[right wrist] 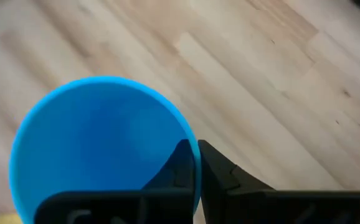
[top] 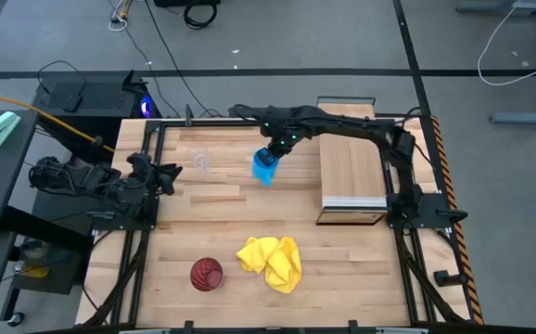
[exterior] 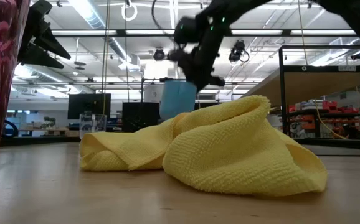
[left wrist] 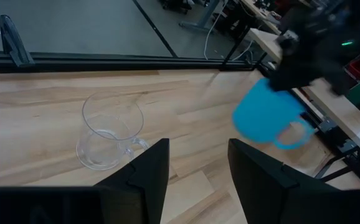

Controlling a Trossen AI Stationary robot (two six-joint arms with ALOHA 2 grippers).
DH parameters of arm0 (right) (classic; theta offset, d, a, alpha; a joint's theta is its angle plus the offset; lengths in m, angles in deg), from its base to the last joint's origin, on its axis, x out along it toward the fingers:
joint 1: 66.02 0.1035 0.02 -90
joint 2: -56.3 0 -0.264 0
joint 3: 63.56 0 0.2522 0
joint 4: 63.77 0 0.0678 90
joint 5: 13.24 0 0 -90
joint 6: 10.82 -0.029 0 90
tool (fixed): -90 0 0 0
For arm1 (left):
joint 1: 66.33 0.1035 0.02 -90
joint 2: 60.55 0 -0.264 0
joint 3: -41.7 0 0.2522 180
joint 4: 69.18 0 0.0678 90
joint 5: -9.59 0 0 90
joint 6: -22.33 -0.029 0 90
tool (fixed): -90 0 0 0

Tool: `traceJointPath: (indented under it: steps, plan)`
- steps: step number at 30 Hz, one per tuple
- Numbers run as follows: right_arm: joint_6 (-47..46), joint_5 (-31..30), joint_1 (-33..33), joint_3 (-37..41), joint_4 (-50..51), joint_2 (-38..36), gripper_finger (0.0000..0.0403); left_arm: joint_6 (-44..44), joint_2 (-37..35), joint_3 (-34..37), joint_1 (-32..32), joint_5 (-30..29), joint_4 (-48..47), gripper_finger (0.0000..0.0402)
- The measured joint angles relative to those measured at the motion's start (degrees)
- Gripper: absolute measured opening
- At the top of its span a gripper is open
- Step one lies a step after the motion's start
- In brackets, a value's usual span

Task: Stack small to large cups/mugs on shelf
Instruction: Move the blue mug to the bottom right of the table

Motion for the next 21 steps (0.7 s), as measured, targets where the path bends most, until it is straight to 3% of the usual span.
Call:
traceJointPath:
  steps: [5,11,16,21]
  plan:
    - [-1.06,-0.60,4.77,-0.30,4.39,-9.58,0.0006,-0.04,0.00,0.00,0.01,0.02,-0.08,0.0172]
    - [-6.09,-6.36,14.74,-0.32,12.14,-21.32,0.0006,-0.07,0.00,0.00,0.02,0.02,-0.94,0.0172]
    - [-16.68,-10.25,27.19,-0.32,20.74,-26.69,0.0006,-0.07,0.00,0.00,0.02,0.00,-1.16,0.0172]
    - [-31.67,-14.66,41.20,0.18,31.00,-26.94,0.0005,-0.02,0.00,0.00,0.01,0.00,-1.16,0.0172]
